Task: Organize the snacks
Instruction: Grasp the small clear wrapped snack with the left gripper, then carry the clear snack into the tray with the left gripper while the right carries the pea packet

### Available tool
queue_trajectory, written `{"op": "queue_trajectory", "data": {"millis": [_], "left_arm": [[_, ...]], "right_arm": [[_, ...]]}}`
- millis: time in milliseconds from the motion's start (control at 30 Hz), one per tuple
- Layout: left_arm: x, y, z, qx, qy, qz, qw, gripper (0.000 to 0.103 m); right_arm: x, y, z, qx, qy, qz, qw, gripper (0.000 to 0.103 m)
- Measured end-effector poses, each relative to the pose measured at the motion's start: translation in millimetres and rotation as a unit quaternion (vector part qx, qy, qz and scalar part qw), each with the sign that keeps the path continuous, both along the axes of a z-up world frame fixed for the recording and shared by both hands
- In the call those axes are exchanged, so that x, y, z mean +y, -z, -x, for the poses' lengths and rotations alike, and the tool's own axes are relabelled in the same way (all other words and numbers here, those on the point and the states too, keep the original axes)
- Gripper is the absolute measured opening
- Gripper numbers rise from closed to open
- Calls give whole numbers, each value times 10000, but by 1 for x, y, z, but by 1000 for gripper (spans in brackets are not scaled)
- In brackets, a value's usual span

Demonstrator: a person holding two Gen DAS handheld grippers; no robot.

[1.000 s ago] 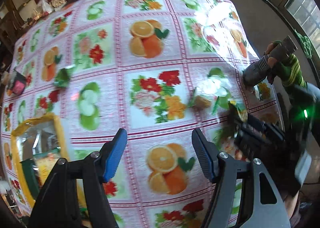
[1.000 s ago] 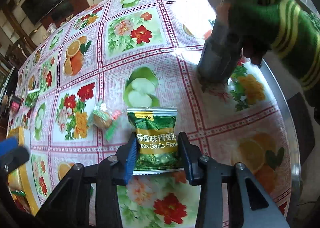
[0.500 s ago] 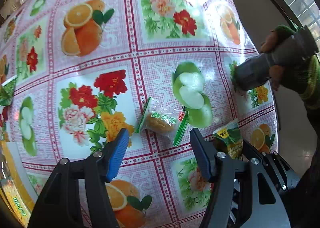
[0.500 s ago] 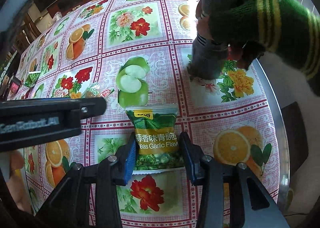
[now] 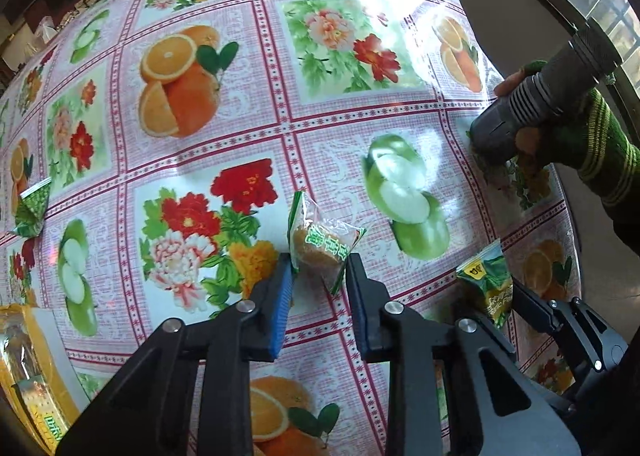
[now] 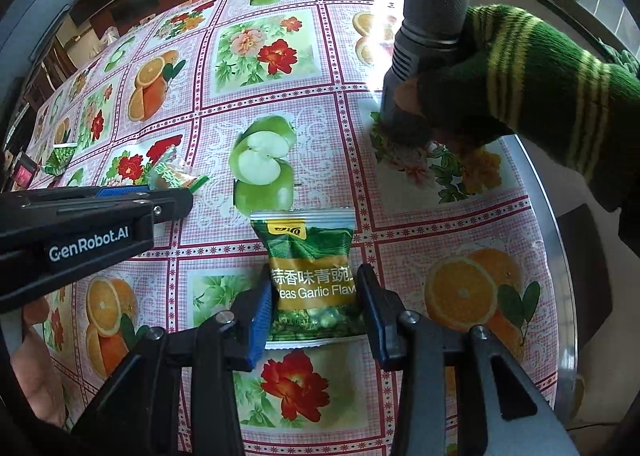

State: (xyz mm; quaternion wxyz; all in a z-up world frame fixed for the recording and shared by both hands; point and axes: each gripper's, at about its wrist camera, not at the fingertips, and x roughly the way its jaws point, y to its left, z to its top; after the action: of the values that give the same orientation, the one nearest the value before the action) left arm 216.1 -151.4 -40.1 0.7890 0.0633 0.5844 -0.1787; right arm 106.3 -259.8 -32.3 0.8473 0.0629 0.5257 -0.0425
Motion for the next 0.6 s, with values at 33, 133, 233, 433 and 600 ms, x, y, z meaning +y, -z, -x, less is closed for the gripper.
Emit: {"op": "queue_trajectory", "data": {"millis": [33, 133, 233, 433, 600], "left_arm": [[4, -2, 2, -2, -29, 2, 10000, 28], [15, -3, 15, 3, -80, -34, 10000, 28], [26, -3, 34, 38, -102, -76, 9999, 28], [57, -3, 83, 146, -175, -126, 9997, 28], [86, -6, 137, 181, -125, -71, 9997, 29]], "right_arm": [[1, 0, 1, 11, -3, -2, 10000, 40], [6, -2, 9, 42, -46, 11, 10000, 40], [16, -1, 18, 37, -81, -31, 10000, 40], [31, -2, 49, 10, -125, -94, 9999, 40], [52, -1, 88, -74, -259, -51, 9996, 40]]}}
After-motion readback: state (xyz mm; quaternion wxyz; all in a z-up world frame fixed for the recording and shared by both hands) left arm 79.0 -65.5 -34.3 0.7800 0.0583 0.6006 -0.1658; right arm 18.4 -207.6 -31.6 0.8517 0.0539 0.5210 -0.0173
